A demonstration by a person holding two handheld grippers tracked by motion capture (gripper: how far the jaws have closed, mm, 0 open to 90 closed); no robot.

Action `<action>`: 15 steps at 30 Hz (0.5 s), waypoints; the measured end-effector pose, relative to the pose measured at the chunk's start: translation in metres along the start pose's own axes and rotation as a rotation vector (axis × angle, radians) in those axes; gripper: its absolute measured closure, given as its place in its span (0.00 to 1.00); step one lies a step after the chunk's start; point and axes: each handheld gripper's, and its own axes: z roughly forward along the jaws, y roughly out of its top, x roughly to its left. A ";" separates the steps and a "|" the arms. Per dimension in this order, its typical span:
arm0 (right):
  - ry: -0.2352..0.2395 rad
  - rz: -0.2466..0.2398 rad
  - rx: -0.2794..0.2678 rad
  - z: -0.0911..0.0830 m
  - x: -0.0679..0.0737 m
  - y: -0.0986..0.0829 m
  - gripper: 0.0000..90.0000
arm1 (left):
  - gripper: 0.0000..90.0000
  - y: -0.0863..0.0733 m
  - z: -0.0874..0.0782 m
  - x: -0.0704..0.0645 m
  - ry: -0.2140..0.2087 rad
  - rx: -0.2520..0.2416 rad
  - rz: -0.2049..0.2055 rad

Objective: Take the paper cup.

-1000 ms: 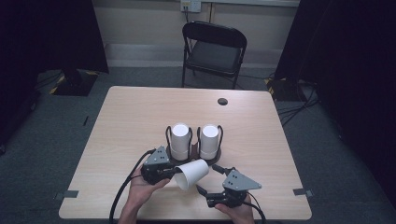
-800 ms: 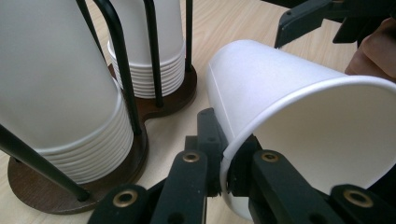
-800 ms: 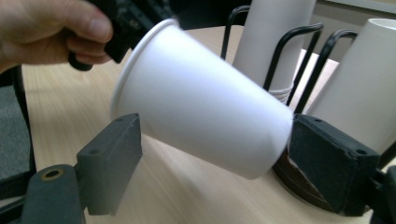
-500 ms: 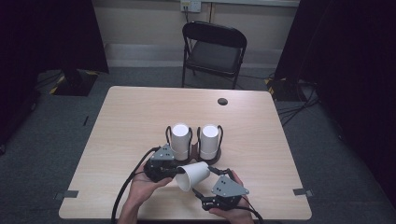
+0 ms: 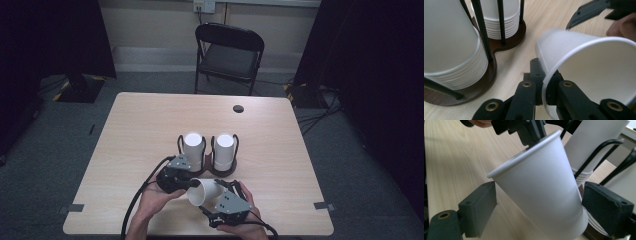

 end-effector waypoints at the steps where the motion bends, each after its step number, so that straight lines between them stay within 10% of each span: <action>1: 0.006 0.000 0.000 0.002 0.001 0.001 0.13 | 0.98 0.000 0.000 0.000 -0.002 0.000 -0.002; 15: 0.032 -0.023 -0.002 0.015 0.003 0.005 0.14 | 0.99 0.004 0.006 -0.005 -0.034 0.007 -0.013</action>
